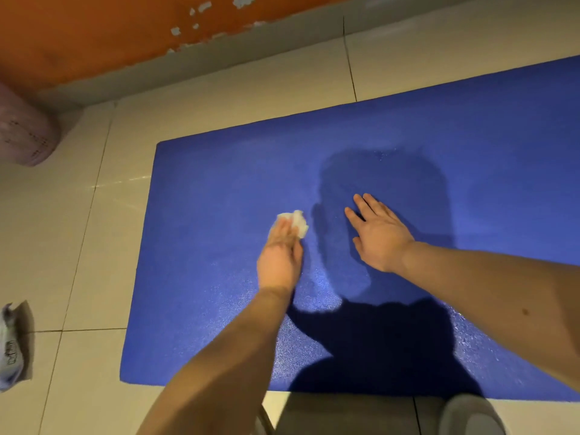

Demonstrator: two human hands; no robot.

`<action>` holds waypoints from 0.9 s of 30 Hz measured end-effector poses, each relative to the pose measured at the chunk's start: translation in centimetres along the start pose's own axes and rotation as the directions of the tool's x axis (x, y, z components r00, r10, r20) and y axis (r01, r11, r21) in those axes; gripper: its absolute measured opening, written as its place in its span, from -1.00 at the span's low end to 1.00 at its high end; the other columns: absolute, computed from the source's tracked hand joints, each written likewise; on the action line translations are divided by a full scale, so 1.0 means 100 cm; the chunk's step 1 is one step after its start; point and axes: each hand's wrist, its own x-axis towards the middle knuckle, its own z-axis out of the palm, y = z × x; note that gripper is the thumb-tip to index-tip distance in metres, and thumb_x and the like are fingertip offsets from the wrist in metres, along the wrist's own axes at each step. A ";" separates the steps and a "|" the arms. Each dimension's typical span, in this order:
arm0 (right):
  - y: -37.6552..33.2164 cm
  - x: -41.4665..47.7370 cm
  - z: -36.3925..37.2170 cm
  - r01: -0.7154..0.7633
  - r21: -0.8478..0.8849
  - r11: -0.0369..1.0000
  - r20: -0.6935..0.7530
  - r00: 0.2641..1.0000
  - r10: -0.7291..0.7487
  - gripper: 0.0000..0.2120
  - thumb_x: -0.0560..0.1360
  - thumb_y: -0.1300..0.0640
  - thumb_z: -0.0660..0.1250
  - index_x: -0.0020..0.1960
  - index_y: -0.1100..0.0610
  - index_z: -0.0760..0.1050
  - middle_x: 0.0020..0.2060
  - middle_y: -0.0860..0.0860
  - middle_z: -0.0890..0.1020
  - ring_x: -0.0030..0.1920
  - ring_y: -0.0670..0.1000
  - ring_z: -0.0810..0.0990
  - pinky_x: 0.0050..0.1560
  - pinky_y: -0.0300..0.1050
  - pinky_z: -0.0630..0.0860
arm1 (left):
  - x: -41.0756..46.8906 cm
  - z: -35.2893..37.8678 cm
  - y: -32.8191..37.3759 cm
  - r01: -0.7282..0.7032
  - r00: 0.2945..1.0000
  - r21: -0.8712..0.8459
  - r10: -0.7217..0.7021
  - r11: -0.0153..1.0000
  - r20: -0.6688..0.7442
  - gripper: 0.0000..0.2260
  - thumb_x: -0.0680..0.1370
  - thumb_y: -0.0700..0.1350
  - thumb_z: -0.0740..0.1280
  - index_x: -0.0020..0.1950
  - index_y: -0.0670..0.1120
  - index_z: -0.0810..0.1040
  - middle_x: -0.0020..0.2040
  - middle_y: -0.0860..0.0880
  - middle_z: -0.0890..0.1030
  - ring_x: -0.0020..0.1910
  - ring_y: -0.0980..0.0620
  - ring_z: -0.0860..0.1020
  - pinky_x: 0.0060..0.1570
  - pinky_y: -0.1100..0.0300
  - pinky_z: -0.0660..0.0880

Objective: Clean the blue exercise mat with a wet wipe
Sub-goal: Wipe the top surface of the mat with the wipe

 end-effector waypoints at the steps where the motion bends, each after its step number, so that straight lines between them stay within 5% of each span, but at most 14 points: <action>1: 0.000 -0.003 0.001 -0.002 -0.004 1.000 0.007 1.000 0.002 -0.36 0.69 -0.01 0.06 0.66 0.08 -0.16 0.63 0.09 -0.24 0.62 0.12 -0.28 0.61 0.05 -0.17 | -0.002 -0.008 -0.015 0.034 0.999 0.028 -0.034 0.999 -0.018 -0.56 0.66 -0.12 0.20 0.55 0.07 0.35 0.57 0.10 0.26 0.55 0.16 0.20 0.46 0.20 0.27; 6: 0.001 -0.013 0.005 -0.002 -0.014 1.000 0.022 1.000 0.002 -0.33 0.67 0.04 0.10 0.66 0.08 -0.17 0.62 0.11 -0.25 0.62 0.13 -0.28 0.61 0.06 -0.16 | -0.013 -0.027 -0.043 0.293 0.950 0.014 -0.289 0.956 -0.117 -0.60 0.67 -0.07 0.17 0.52 0.11 0.40 0.57 0.16 0.24 0.54 0.19 0.21 0.31 0.22 0.40; 8: 0.002 -0.016 0.007 -0.012 -0.033 0.999 0.028 1.000 0.013 -0.30 0.65 0.06 0.13 0.66 0.08 -0.18 0.62 0.11 -0.25 0.62 0.14 -0.28 0.61 0.06 -0.15 | -0.018 -0.015 -0.022 0.322 0.936 -0.047 -0.325 0.946 -0.134 -0.62 0.67 -0.09 0.17 0.49 -0.02 0.43 0.57 0.07 0.29 0.52 0.10 0.28 0.38 0.14 0.38; 12: -0.005 -0.017 0.007 -0.038 -0.040 0.998 0.034 0.999 0.039 -0.27 0.63 0.07 0.16 0.66 0.09 -0.18 0.62 0.13 -0.25 0.62 0.16 -0.27 0.60 0.08 -0.15 | -0.049 0.014 0.017 0.120 0.992 -0.109 -0.124 0.987 -0.026 -0.63 0.65 -0.17 0.18 0.44 -0.25 0.44 0.52 -0.14 0.36 0.54 -0.06 0.23 0.53 0.06 0.17; 16: -0.012 -0.017 0.004 -0.062 -0.033 0.998 0.033 0.997 0.063 -0.28 0.62 0.07 0.16 0.66 0.11 -0.14 0.63 0.15 -0.21 0.62 0.19 -0.24 0.61 0.09 -0.11 | -0.061 0.005 0.011 0.044 0.999 -0.047 -0.043 0.998 0.023 -0.59 0.69 -0.10 0.15 0.56 0.00 0.32 0.59 0.09 0.22 0.58 0.11 0.15 0.52 0.13 0.21; 19: -0.012 -0.024 0.003 -0.062 -0.018 0.998 0.056 0.996 0.063 -0.27 0.62 0.07 0.17 0.66 0.10 -0.14 0.63 0.14 -0.21 0.62 0.18 -0.24 0.61 0.08 -0.10 | -0.056 -0.018 -0.037 0.192 0.979 -0.001 -0.192 0.981 -0.066 -0.58 0.67 -0.05 0.17 0.55 0.14 0.32 0.57 0.16 0.25 0.48 0.07 0.37 0.39 0.12 0.39; 23: -0.009 -0.036 0.007 -0.053 -0.013 0.999 0.070 0.996 0.054 -0.27 0.62 0.09 0.19 0.66 0.08 -0.13 0.63 0.13 -0.22 0.62 0.16 -0.25 0.59 0.06 -0.10 | -0.057 -0.029 -0.060 0.411 0.906 0.009 -0.408 0.911 -0.118 -0.59 0.67 0.00 0.16 0.55 0.08 0.35 0.58 0.19 0.21 0.28 -0.03 0.56 0.05 0.23 0.44; 25: -0.008 -0.040 0.011 -0.050 -0.020 0.999 0.064 0.997 0.051 -0.26 0.61 0.10 0.20 0.66 0.08 -0.13 0.63 0.12 -0.22 0.62 0.15 -0.25 0.59 0.06 -0.09 | -0.061 -0.018 -0.038 0.458 0.882 -0.001 -0.455 0.889 -0.126 -0.56 0.68 0.01 0.14 0.58 0.02 0.29 0.59 0.15 0.21 0.28 -0.06 0.56 0.16 0.16 0.47; 27: -0.009 -0.042 0.014 -0.054 -0.027 0.998 0.055 0.997 0.055 -0.26 0.61 0.10 0.20 0.66 0.08 -0.13 0.62 0.13 -0.22 0.62 0.16 -0.25 0.60 0.07 -0.09 | -0.073 0.003 -0.010 0.342 0.935 -0.033 -0.344 0.939 -0.089 -0.54 0.68 -0.04 0.13 0.59 -0.07 0.26 0.60 0.05 0.22 0.44 -0.04 0.42 0.39 0.09 0.38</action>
